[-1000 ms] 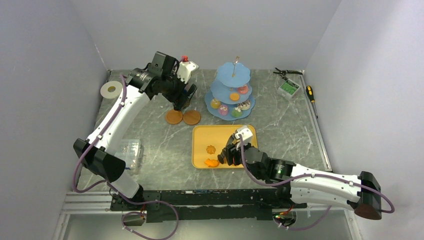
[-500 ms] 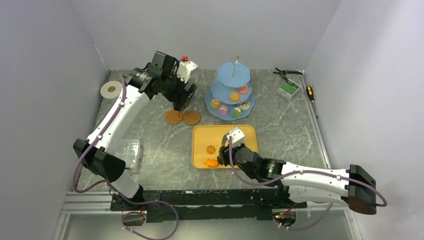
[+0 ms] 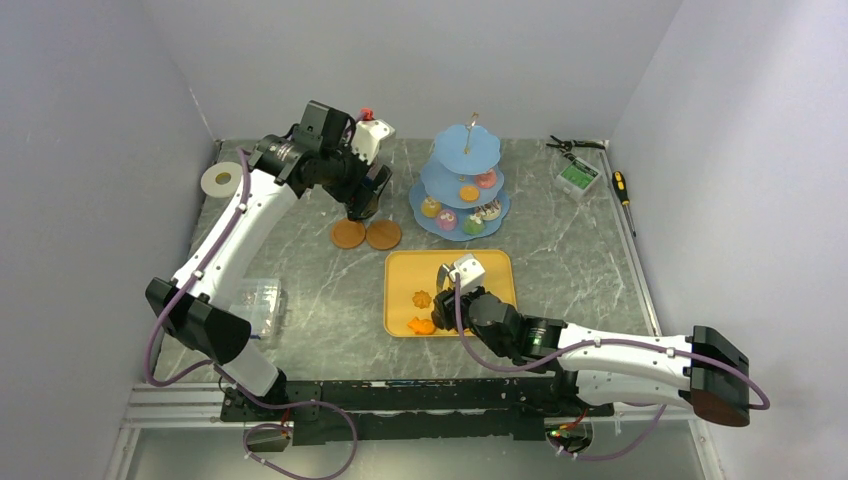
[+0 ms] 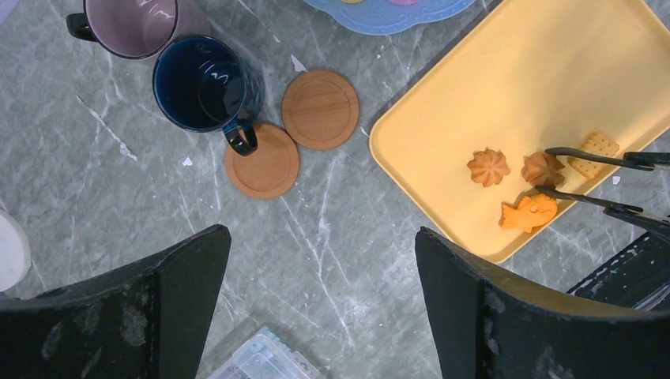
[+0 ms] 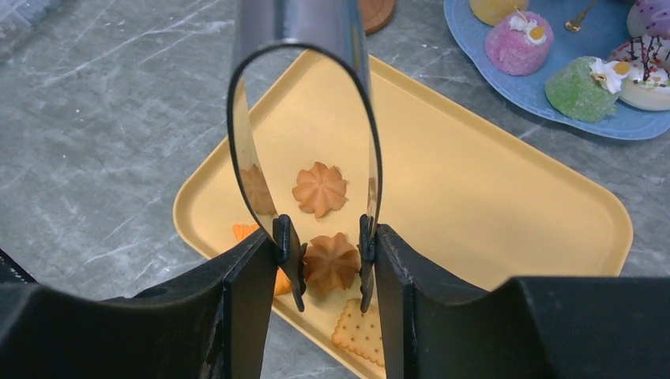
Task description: Serve the afternoon tea
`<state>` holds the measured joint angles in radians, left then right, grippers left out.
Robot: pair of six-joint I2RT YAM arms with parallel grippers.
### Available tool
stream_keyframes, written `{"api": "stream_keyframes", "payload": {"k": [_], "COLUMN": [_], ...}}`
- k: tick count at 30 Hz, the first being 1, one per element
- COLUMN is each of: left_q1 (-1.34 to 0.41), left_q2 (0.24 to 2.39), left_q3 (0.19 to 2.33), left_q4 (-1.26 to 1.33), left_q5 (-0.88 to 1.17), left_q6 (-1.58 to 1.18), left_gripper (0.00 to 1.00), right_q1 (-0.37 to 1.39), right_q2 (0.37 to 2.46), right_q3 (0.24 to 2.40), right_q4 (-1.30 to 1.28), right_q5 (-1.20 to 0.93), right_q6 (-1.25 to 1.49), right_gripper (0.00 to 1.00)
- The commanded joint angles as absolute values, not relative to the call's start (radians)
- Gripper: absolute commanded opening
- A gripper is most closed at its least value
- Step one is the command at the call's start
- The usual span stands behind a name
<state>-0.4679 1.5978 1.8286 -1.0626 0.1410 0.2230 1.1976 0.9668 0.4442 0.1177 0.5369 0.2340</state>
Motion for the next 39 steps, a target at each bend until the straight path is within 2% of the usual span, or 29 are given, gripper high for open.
{"api": "stream_keyframes", "payload": {"k": [1, 12, 20, 30, 39], "left_q1": [-0.463, -0.463, -0.463, -0.463, -0.462], "left_q2": [1.569, 1.574, 1.573, 1.552, 1.546], "left_q3": [1.856, 1.877, 1.878, 1.864, 1.862], "left_q4": [-1.054, -1.066, -1.062, -1.058, -1.054], "left_q5": [0.143, 0.142, 0.139, 0.133, 0.135], "left_q6": [0.229, 0.23, 0.223, 0.226, 0.225], "left_gripper": [0.93, 0.93, 0.93, 0.93, 0.93], "right_q1": [1.201, 1.157, 0.94, 0.741, 0.685], "right_q2": [0.948, 0.927, 0.915, 1.059, 1.209], "right_q3": [0.441, 0.506, 0.652, 0.839, 0.909], "right_q4": [0.214, 0.277, 0.326, 0.409, 0.483], "right_q5": [0.534, 0.572, 0.424, 0.303, 0.248], "right_q6": [0.209, 0.076, -0.029, -0.106, -0.085], "right_gripper": [0.39, 0.37, 0.36, 0.36, 0.35]}}
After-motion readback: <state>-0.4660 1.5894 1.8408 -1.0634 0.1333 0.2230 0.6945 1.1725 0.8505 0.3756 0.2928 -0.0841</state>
